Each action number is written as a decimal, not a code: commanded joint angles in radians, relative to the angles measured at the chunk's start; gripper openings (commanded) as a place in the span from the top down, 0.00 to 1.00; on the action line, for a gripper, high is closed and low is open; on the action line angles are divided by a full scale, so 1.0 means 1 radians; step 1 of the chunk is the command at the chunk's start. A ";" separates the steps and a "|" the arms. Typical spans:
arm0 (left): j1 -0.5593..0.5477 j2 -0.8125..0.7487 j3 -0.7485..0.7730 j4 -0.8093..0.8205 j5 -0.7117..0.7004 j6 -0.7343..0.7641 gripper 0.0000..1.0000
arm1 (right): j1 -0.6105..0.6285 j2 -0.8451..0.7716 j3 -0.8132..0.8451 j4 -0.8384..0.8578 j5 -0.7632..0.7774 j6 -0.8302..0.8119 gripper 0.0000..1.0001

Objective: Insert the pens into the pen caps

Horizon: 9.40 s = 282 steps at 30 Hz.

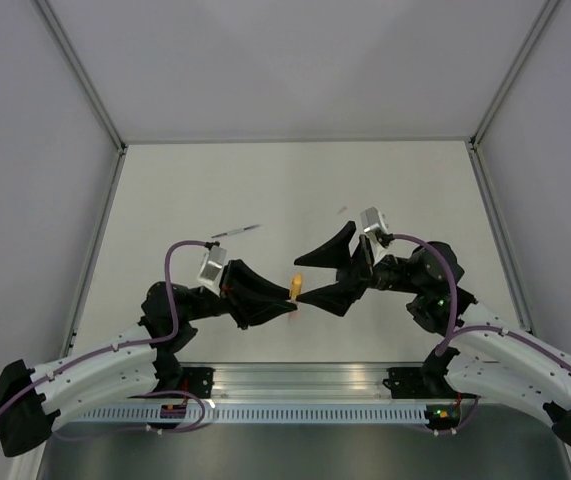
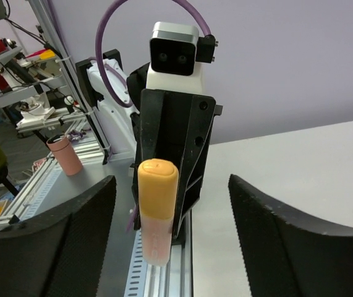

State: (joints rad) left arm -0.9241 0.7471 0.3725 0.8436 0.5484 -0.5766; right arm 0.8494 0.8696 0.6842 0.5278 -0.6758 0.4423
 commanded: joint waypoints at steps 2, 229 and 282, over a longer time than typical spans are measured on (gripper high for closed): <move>0.002 -0.035 -0.001 0.014 -0.005 0.004 0.98 | 0.005 -0.069 0.072 -0.106 0.038 -0.080 0.15; -0.406 0.997 0.718 -1.021 -0.278 1.423 0.28 | 0.013 -0.504 0.405 -1.123 1.243 -0.053 1.00; -0.256 1.367 1.139 -1.408 -0.067 1.511 0.89 | 0.014 -0.673 0.414 -1.184 1.174 -0.063 1.00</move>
State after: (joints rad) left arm -1.2179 2.1067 1.5043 -0.4988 0.4149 0.9684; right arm 0.8612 0.2092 1.1053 -0.6518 0.5098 0.3737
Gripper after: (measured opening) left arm 0.259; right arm 0.226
